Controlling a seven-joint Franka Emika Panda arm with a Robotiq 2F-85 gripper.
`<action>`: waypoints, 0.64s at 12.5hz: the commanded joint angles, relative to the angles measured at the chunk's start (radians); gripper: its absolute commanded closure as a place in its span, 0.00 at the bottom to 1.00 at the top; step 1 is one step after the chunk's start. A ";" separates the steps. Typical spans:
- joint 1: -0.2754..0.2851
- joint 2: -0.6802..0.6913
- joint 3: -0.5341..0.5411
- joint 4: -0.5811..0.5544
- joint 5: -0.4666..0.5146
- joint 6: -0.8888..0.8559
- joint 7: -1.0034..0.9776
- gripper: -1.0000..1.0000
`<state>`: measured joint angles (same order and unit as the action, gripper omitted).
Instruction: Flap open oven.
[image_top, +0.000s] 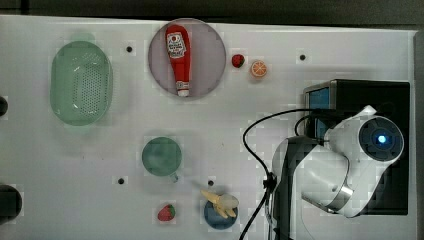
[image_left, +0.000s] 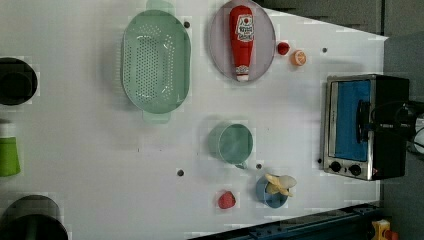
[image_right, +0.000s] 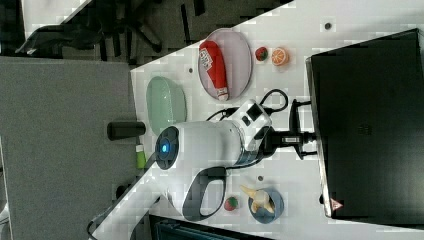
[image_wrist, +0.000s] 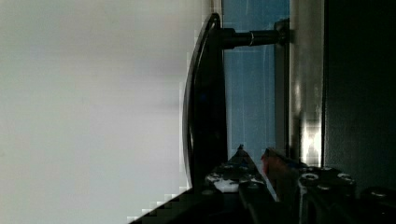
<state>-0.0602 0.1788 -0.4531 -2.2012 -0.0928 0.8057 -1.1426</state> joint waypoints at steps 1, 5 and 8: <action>0.022 0.011 0.018 0.009 0.001 0.026 -0.025 0.83; 0.071 0.012 0.035 -0.004 -0.172 0.023 0.131 0.83; 0.107 0.020 0.059 -0.019 -0.332 0.019 0.305 0.83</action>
<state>0.0043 0.1902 -0.4229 -2.2207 -0.4187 0.8232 -0.9585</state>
